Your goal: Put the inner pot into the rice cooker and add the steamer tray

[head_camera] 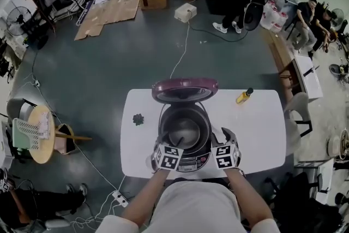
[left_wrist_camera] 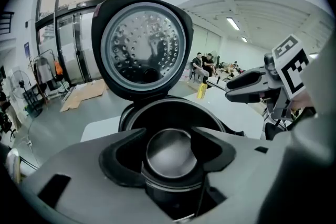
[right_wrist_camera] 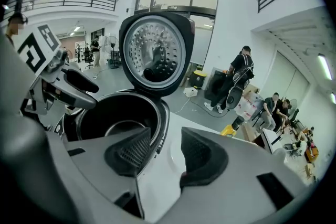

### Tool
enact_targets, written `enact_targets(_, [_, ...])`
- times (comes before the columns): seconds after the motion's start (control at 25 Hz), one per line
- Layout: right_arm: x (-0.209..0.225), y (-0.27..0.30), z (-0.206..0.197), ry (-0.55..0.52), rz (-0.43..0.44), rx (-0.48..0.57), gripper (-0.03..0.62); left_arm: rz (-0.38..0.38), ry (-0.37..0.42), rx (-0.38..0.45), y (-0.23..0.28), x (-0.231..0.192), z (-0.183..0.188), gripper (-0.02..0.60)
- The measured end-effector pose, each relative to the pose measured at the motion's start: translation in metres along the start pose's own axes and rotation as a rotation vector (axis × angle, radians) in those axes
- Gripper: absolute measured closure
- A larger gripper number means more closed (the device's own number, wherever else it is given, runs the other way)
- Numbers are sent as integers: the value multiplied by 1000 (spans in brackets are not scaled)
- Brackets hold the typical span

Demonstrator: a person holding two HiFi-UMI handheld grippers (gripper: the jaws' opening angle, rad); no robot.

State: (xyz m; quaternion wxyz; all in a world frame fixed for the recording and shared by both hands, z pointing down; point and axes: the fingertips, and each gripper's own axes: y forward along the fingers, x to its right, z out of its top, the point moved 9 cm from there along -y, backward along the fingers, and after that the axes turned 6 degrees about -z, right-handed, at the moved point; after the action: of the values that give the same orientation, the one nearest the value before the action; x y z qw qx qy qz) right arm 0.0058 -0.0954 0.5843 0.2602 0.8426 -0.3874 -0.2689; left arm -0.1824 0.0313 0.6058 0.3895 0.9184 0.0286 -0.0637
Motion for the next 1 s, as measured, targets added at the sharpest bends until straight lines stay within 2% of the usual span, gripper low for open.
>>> enact_targets(0.24, [17, -12, -6, 54, -18, 23, 398, -42, 43, 10, 5, 21, 10, 296])
enact_targets(0.4, [31, -16, -17, 85, -4, 23, 398, -49, 44, 21, 11, 37, 19, 296])
enact_targets(0.64, [65, -15, -29, 87, 35, 34, 398, -22, 46, 46, 26, 73, 43, 295])
enact_targets(1.0, [121, -9, -45, 67, 101, 50, 398, 28, -9, 104, 48, 126, 74, 299])
